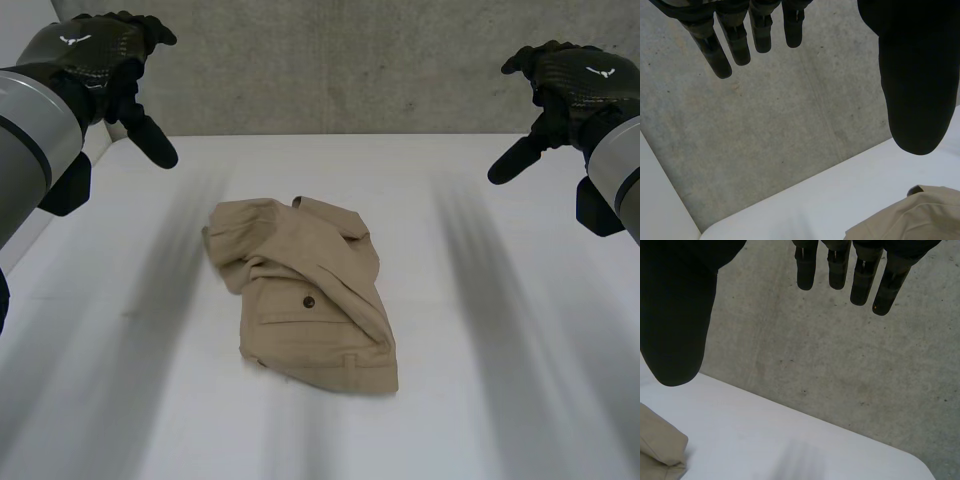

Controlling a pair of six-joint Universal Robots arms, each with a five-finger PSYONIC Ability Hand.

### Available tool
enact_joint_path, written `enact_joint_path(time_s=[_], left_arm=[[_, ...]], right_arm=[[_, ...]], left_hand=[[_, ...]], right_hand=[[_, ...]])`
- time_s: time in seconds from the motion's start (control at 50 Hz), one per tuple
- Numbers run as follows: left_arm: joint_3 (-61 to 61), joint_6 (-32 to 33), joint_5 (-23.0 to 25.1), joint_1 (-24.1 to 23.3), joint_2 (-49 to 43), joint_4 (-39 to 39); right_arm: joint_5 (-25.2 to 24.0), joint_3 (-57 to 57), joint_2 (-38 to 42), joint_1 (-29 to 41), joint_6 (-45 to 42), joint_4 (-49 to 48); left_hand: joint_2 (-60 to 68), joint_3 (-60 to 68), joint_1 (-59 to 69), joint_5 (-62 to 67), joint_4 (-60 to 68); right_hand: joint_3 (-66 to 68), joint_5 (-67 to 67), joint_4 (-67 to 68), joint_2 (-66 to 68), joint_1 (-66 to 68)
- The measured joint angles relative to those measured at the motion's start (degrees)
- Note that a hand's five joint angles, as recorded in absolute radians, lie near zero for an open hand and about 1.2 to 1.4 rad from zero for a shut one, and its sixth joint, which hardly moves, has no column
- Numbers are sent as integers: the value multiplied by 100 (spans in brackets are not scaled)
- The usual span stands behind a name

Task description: Fold the shorts.

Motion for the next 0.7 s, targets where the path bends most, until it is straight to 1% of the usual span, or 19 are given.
enact_joint_path(time_s=[0.32,0.44,0.52,0.58,0.6,0.64,0.7], left_arm=[[-35,24,35,140,-24,22],[-65,35,184,182,-146,117],[-96,64,490,296,-393,256],[-123,170,875,393,-707,374],[-123,170,875,393,-707,374],[-139,319,1151,440,-945,433],[-152,551,1419,483,-1226,471]], right_arm=[[-42,130,-16,-6,-90,-66],[-44,218,29,-3,-94,-155],[-53,339,102,-3,-76,-201],[-73,486,173,-9,-31,-206],[-73,486,173,-9,-31,-206],[-77,612,227,-7,3,-206],[-76,763,327,17,63,-202]], left_hand=[[0,0,0,0,0],[0,0,0,0,0],[0,0,0,0,0],[0,0,0,0,0],[0,0,0,0,0],[0,0,0,0,0],[0,0,0,0,0]], right_hand=[[0,0,0,0,0],[0,0,0,0,0],[0,0,0,0,0],[0,0,0,0,0],[0,0,0,0,0],[0,0,0,0,0],[0,0,0,0,0]])
